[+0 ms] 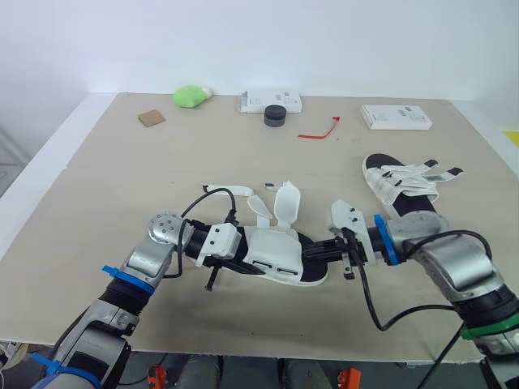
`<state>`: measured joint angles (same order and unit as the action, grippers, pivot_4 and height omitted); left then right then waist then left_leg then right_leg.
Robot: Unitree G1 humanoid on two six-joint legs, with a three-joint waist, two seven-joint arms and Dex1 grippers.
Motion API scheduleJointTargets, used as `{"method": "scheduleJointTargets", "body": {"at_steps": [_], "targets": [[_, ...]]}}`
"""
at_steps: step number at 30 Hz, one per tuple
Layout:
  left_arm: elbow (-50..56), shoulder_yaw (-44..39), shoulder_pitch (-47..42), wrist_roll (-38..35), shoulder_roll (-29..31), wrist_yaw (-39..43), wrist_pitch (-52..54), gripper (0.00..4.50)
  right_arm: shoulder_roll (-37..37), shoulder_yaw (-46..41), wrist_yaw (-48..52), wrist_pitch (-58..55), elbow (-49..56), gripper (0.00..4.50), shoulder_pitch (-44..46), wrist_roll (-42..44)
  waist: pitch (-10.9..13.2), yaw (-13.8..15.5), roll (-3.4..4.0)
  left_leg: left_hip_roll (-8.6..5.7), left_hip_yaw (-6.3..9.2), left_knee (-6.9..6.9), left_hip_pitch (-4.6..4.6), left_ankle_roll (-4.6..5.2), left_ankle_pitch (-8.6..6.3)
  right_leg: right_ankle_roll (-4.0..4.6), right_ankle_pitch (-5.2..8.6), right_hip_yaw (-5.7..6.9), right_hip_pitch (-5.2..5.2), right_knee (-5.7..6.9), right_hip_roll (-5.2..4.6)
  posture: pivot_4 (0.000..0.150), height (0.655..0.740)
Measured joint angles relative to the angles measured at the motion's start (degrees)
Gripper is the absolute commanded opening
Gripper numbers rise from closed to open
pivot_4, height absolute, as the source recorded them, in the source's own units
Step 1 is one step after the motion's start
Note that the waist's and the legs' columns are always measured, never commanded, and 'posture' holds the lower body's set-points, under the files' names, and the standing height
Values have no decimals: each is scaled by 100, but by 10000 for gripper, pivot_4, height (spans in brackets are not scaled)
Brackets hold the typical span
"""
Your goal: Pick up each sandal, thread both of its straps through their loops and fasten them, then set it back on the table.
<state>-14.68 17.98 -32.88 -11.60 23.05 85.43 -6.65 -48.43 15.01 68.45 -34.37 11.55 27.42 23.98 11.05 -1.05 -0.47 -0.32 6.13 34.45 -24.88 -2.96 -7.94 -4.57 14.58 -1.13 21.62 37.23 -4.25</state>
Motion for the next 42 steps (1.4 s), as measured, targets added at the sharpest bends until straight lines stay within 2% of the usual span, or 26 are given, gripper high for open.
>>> {"method": "scheduleJointTargets", "body": {"at_steps": [15, 26, 42], "targets": [[187, -157, 66, -24, -141, -466, 827, 0, 710, 33, 170, -129, -839, 132, 445, -149, -1, -24, 1, 4, 0, 1, 6, -2, 3, 0, -8, 1, -1, 1, 4, 1500, 7400], [24, -197, 99, -11, -107, -344, 409, 0, 936, 62, 753, 309, -1582, 132, 740, -347, -2, -32, 3, 10, 0, -3, 14, -5, 4, 6, -10, 1, -2, 2, 11, 1500, 7400], [-213, -267, 86, 39, 13, -201, 268, 0, 1604, 329, 765, 700, -2089, 132, 959, -1065, -31, -149, 26, 79, -2, -7, 60, -6, 5, 68, -16, 0, -27, 7, 76, 1500, 7400]]}}
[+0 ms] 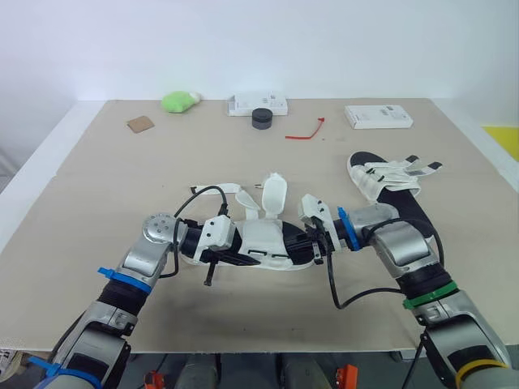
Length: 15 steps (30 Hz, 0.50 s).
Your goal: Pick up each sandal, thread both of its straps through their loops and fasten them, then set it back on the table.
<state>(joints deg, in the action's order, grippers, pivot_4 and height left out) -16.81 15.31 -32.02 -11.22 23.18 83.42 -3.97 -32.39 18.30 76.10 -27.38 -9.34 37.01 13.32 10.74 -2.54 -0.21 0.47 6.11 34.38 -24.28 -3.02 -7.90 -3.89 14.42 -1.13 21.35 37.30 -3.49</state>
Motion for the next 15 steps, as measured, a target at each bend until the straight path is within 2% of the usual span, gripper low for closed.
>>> {"method": "scheduleJointTargets", "body": {"at_steps": [6, 11, 15], "targets": [[1, -45, 49, 2, 15, 1, -2, 0, 139, -67, -1, -153, -51, 132, -9, -28, -18, -1, 8, 21, -1, -3, 5, 0, 0, 24, -5, 0, 3, 0, 23, 1500, 7400], [1, -41, 126, 28, 13, -27, -3, 0, 151, 25, -2, 147, -139, 132, -70, -228, -105, -5, 1, 23, -7, -9, 10, -10, -7, 34, 7, 0, 2, 0, 22, 1500, 7400], [1, -51, 199, 97, 31, -84, 14, 0, 187, 228, -9, 354, -302, 132, 30, -505, -163, -18, -23, 34, -17, -29, 65, -13, -10, 44, 14, 0, -10, 0, 23, 1500, 7400]]}}
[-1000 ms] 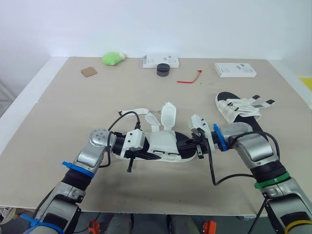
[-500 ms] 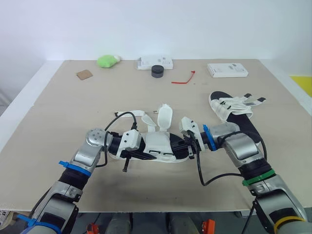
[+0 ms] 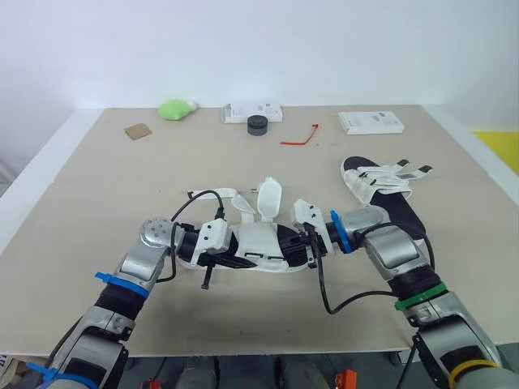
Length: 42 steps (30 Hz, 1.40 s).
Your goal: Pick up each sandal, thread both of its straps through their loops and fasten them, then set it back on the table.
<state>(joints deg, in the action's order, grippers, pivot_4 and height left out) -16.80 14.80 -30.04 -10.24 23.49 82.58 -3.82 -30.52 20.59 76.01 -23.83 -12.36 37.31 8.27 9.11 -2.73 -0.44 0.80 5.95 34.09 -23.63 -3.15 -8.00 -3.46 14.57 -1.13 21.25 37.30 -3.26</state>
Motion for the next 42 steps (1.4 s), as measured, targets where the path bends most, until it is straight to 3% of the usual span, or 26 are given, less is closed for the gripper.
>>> {"method": "scheduleJointTargets", "body": {"at_steps": [2, 16, 19, 22, 27, 33, 39, 42], "targets": [[0, 2, 36, 28, -1, -36, 10, 0, 20, 73, -10, 66, -46, 132, 31, -88, -28, 0, -19, 4, -1, -13, 33, -25, -17, 10, 11, 0, -18, 0, -2, 1500, 7400], [-1, 6, 65, 62, 8, -107, -35, 0, 63, 57, 24, 64, -73, 132, -20, -134, -106, 6, -16, 7, -2, -17, 36, -51, -34, 18, 27, 0, -18, 0, -3, 1500, 7400], [-1, 7, 64, 55, 0, -109, -35, 8874, 83, 32, 37, 27, -74, 0, -25, -130, -106, 6, -15, 7, -2, -18, 35, -54, -36, 18, 27, 0, -16, 0, -4, 1500, 7400], [59, 87, 55, -4, -92, -101, 60, 23846, 157, 9, 37, -9, -75, 0, -23, -128, -104, -13, -19, 13, -2, -27, 35, -56, -38, 19, 27, -1, -3, 0, -1, 1500, 7400], [475, 117, 68, -217, 113, 13, 680, 44842, 234, -3, 110, -13, -80, 0, -8, -98, -100, -18, -17, 46, -2, -62, 32, -43, -30, 44, 38, -1, 4, 0, 39, 1500, 7400], [1027, -89, 160, -671, 628, -67, 1707, 44842, 335, -3, 123, -13, -121, 0, 41, -87, -88, -20, -17, 93, -1, -67, 33, -41, -44, 68, 49, -5, 12, 1, 91, 1500, 7400], [1651, -838, 76, -1950, 1600, -149, 4254, 44842, 354, -14, 141, -13, -135, 0, 19, -43, -69, -19, -25, 103, 3, -69, 40, -37, -59, 82, 58, -4, 19, 4, 101, 1500, 7400], [1756, -1085, -51, -2352, 1667, -304, 4928, 44842, 384, -39, 132, -10, -131, 0, -40, -12, -69, -27, -31, 104, 2, -69, 48, -48, -68, 88, 63, -5, 17, 4, 99, 1500, 7400]]}}
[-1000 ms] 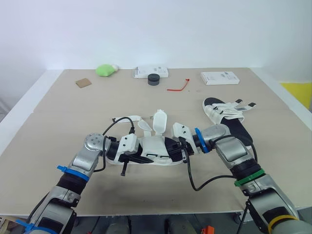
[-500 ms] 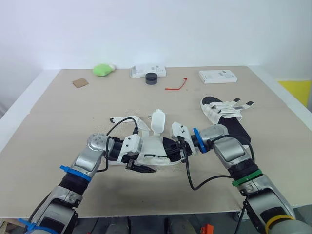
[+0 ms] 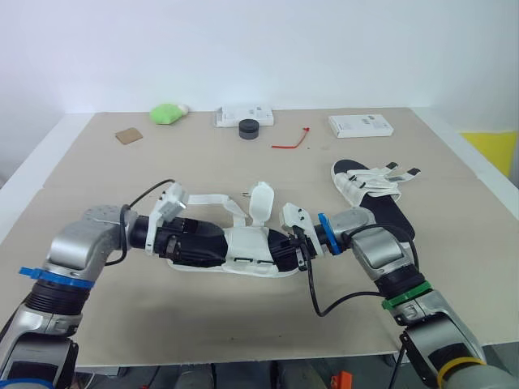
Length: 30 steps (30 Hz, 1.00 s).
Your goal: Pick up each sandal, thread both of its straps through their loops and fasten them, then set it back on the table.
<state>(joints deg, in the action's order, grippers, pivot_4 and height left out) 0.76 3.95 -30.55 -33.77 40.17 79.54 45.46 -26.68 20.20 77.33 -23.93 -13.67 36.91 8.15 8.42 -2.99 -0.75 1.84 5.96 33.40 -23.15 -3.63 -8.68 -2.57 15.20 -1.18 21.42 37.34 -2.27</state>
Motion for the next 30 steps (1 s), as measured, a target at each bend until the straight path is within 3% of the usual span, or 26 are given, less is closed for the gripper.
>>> {"method": "scheduleJointTargets", "body": {"at_steps": [10, 16, 23, 30], "targets": [[-952, -604, -414, -250, -827, -1456, 356, 44842, 281, -194, -290, 351, 93, 0, -406, 163, -7, -57, -15, 92, 2, -8, 19, 3, -27, 56, 23, -8, -6, 14, 112, 1500, 7400], [-1393, -652, -534, -335, -836, -1560, 688, 44842, 296, -195, -371, 644, 153, 0, -550, 165, -12, -71, -20, 94, 1, -12, 38, -2, -52, 60, 31, -13, -15, 20, 118, 1500, 7400], [-1898, -203, -534, 76, -395, -1349, 831, 44842, 309, -193, -387, 668, 132, 0, -539, 164, -11, -85, -19, 95, 1, -11, 41, -7, -55, 82, 43, -15, -13, 22, 118, 1500, 7400], [-3082, -830, -1037, -39, -837, -2156, 1736, 44842, 307, -186, -387, 671, 120, 0, -526, 163, -8, -88, -29, 95, 1, -10, 41, -7, -55, 79, 43, -13, -14, 24, 117, 1500, 7400]]}}
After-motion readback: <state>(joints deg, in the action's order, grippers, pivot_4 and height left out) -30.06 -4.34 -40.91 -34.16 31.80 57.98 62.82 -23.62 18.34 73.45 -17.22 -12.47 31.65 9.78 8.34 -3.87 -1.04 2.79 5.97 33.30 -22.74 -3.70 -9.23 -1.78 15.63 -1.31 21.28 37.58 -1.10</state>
